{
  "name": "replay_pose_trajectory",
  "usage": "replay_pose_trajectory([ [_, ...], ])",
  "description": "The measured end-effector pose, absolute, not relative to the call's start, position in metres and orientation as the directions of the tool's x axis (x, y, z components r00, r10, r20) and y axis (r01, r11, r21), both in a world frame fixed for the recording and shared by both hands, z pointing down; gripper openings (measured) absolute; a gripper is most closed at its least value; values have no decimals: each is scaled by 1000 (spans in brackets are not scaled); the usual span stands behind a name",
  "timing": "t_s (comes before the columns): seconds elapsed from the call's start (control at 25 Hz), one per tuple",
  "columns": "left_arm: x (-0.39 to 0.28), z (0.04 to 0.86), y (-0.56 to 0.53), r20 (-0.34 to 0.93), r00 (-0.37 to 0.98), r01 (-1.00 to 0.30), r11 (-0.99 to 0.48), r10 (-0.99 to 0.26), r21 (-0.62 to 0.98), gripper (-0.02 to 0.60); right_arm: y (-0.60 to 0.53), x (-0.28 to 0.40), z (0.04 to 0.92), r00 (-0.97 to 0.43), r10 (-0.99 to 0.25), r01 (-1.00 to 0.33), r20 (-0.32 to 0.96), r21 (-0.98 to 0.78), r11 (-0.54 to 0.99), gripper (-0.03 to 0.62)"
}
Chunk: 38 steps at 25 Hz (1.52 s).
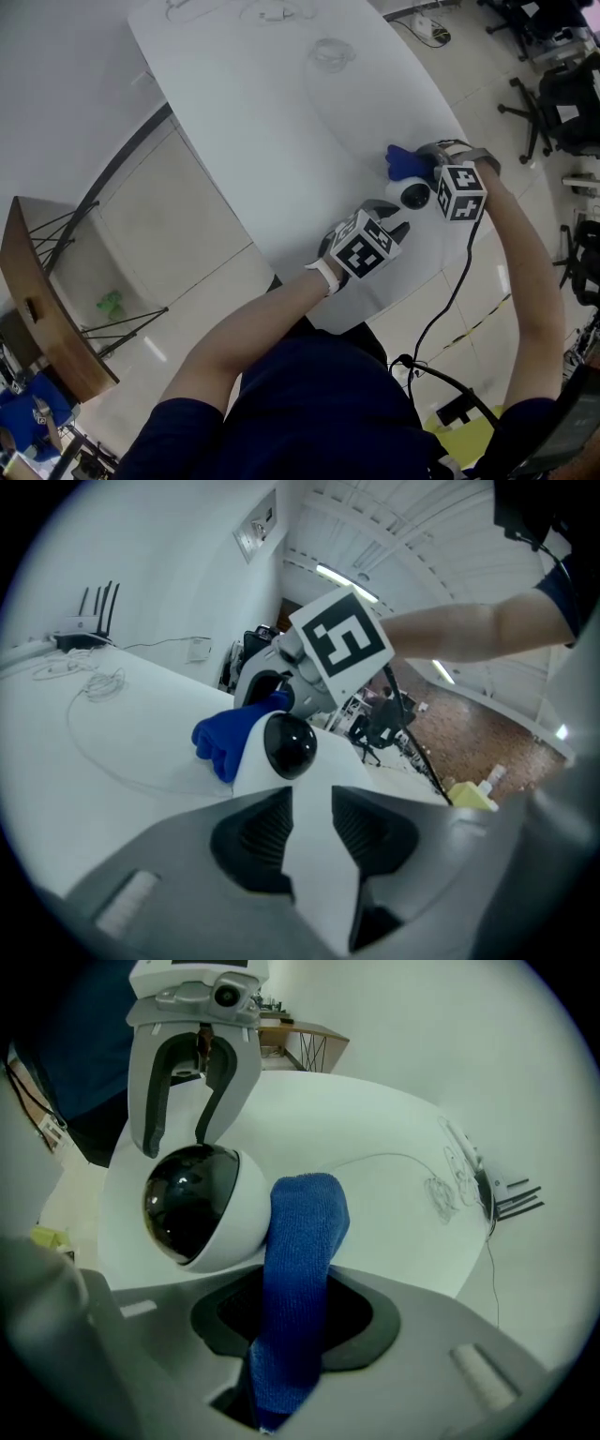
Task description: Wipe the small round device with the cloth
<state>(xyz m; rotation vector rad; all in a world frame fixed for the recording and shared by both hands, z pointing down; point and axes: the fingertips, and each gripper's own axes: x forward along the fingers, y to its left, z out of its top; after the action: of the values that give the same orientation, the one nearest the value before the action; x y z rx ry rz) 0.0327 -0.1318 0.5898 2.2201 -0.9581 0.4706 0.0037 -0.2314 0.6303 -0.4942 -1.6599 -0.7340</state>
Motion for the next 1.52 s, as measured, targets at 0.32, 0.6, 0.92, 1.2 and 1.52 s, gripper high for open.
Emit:
replay_pose_trajectory([
  [0.32, 12, 592, -120, 561, 662, -748, -490, -497, 449, 130, -246, 26, 629, -326, -124, 281, 937, 221, 934, 141],
  [0.6, 2, 566, -91, 477, 698, -707, -410, -534, 576, 144, -194, 84, 570, -742, -181, -448, 646, -276, 850, 141],
  [0.92, 23, 496, -72, 179, 863, -432, -505, -473, 747, 153, -90, 68, 501, -935, -239, -353, 260, -647, 676, 141],
  [1.2, 39, 447, -43, -92, 945, -112, -575, -313, 810, 450, -37, 52, 452, -993, -117, -107, 32, -678, 727, 143],
  [1.52, 45, 424, -14, -177, 961, 4, -627, -213, 779, 280, 2, 28, 453, -998, 51, 13, 37, -671, 742, 143],
])
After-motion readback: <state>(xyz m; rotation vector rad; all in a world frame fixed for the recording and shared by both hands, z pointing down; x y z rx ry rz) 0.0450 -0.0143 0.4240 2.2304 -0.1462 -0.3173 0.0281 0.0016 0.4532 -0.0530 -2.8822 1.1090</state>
